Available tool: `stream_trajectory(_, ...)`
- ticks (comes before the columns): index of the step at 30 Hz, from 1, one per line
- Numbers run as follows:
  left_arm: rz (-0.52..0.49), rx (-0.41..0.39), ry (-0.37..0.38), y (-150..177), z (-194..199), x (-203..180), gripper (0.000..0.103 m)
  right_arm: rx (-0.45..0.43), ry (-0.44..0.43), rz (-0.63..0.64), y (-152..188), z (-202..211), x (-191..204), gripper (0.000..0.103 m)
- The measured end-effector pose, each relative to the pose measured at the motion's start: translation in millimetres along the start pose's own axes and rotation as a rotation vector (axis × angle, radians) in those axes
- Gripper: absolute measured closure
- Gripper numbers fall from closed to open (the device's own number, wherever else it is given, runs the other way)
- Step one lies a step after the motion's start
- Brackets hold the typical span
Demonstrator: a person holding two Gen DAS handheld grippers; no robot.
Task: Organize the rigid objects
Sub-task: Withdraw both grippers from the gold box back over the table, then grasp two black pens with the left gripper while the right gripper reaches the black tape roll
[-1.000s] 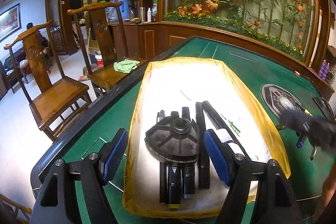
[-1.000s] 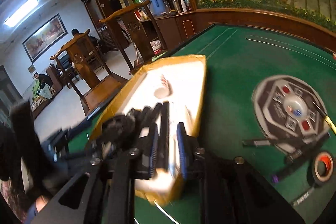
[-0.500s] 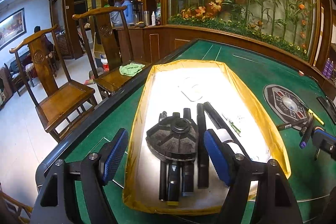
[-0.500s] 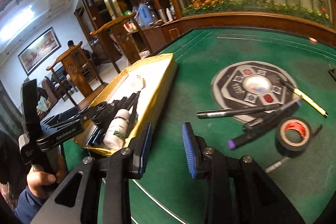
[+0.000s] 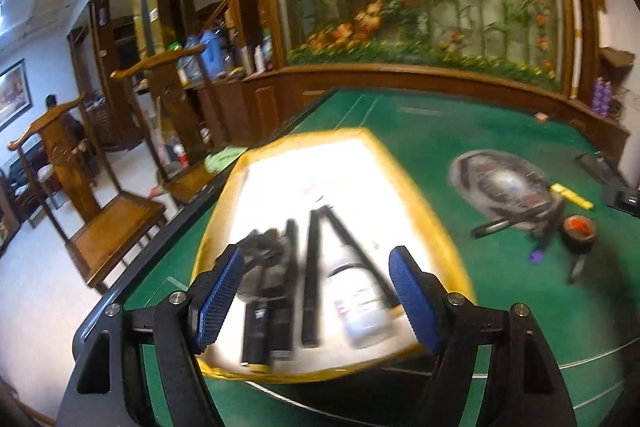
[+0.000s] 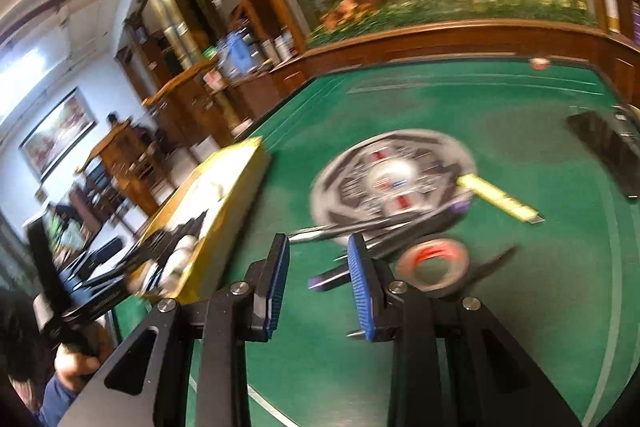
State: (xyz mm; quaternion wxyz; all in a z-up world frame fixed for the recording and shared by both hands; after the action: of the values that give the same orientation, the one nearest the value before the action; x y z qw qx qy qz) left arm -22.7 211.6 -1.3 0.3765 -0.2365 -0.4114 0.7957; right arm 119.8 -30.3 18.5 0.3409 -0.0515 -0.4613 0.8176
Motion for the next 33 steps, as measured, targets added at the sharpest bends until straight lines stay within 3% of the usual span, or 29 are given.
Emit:
stream_trajectory(7, -0.083, 0.061, 0.169, -13.1, 13.7, -72.0, 0.021, -0.052, 0.189, -0.045, -5.0, 37.9, -83.8, 0.074)
stream_trajectory(10, -0.118, 0.125, 0.246, -9.0, 6.4, -109.7, 0.021, -0.087, 0.182, -0.119, -10.9, 50.0, -102.9, 0.074)
stream_trajectory(13, -0.179, 0.185, 0.303, -5.8, -11.9, -151.2, 0.021, -0.067, 0.184, -0.171, -6.6, 47.1, -114.5, 0.074)
stream_trajectory(15, -0.210, 0.217, 0.286, -2.2, -28.9, -165.8, 0.021, -0.052, 0.166, -0.194, -4.3, 42.7, -115.3, 0.074)
stream_trajectory(18, -0.208, 0.329, 0.280, 4.9, -71.8, -185.0, 0.021, -0.041, 0.142, -0.222, 0.2, 39.6, -115.6, 0.074)
stream_trajectory(22, -0.207, 0.430, 0.268, 18.7, -105.4, -197.7, 0.039, -0.015, 0.142, -0.247, 7.3, 34.8, -120.0, 0.074)
stream_trajectory(28, -0.279, 0.459, 0.277, 34.6, -113.6, -214.4, 0.039, -0.006, 0.109, -0.268, 9.2, 32.1, -116.0, 0.074)
stream_trajectory(30, -0.286, 0.435, 0.278, 35.0, -113.3, -216.9, 0.042, -0.003, 0.102, -0.274, 9.8, 31.0, -116.3, 0.074)
stream_trajectory(32, -0.285, 0.443, 0.287, 39.1, -112.5, -219.6, 0.068, 0.000, 0.092, -0.279, 10.1, 30.3, -114.7, 0.074)
stream_trajectory(33, -0.295, 0.445, 0.276, 42.5, -113.9, -221.0, 0.071, 0.002, 0.091, -0.279, 10.3, 30.0, -114.5, 0.074)
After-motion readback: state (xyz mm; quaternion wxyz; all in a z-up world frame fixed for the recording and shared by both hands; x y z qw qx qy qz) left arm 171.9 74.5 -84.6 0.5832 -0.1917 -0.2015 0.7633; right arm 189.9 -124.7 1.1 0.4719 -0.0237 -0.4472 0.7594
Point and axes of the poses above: each gripper's, at about its wrist camera, not at the fingertips, and z roughly against the way its jaws point, x to its left, y to its underside, the point moved 10 cm from there along -z, roughly the way its jaws point, and after that the axes turned 11 degrees about z, right-handed, at the moved point
